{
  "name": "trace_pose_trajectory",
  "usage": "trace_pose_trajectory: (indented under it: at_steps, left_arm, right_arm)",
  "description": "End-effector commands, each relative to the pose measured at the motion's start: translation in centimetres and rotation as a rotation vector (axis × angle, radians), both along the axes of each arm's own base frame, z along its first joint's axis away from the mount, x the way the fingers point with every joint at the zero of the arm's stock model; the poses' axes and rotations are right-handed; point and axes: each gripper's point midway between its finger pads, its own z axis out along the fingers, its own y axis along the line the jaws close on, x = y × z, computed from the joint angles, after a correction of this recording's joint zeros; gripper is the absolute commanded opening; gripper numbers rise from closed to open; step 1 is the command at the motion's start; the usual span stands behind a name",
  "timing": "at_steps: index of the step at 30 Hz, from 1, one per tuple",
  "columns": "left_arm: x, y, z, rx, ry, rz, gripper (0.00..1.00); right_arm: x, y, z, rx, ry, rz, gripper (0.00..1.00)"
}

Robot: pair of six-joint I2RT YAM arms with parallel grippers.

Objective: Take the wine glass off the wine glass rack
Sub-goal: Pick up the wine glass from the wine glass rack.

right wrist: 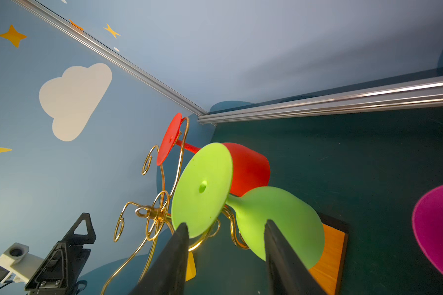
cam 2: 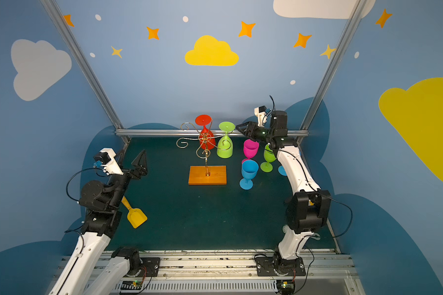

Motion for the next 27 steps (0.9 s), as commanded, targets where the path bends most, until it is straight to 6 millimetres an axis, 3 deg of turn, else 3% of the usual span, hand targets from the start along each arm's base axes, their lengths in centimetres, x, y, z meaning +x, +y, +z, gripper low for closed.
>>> trace_pose_trajectory:
  at_steps: [1,18,21,27]
  left_arm:
    - [-0.3,0.1,0.4,-0.01,-0.021,-0.008,0.95]
    - [-0.4,0.6,0.3,-0.024,-0.02,0.006,0.95]
    - [-0.4,0.7,0.4,-0.024,-0.02,0.006,0.95]
    - [-0.4,0.8,0.4,-0.028,-0.022,0.008,0.95]
  right_arm:
    - [0.2,0.8,0.9,0.018,-0.016,0.036,0.48]
    - [1.2,3.6,0.2,0.039,0.015,0.111,0.46]
    - [1.3,3.7,0.3,0.041,0.017,0.111,0.42]
    - [1.4,3.6,0.5,0.046,0.023,0.106,0.24]
